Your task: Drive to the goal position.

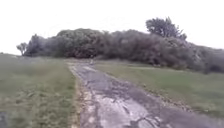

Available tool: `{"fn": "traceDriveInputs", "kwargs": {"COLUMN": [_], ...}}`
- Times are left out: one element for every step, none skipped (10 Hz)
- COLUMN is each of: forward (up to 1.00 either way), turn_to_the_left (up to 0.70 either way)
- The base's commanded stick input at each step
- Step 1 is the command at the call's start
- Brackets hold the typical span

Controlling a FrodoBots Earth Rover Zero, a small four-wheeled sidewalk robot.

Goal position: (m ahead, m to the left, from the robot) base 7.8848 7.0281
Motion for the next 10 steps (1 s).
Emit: {"fn": "traceDriveInputs", "kwargs": {"forward": [1.0,1.0,1.0,1.0,1.0,1.0,1.0,1.0,1.0,1.0], "turn_to_the_left": [0.27,0.27,0.27,0.27,0.27,0.27,0.27,0.27,0.15,0.0]}}
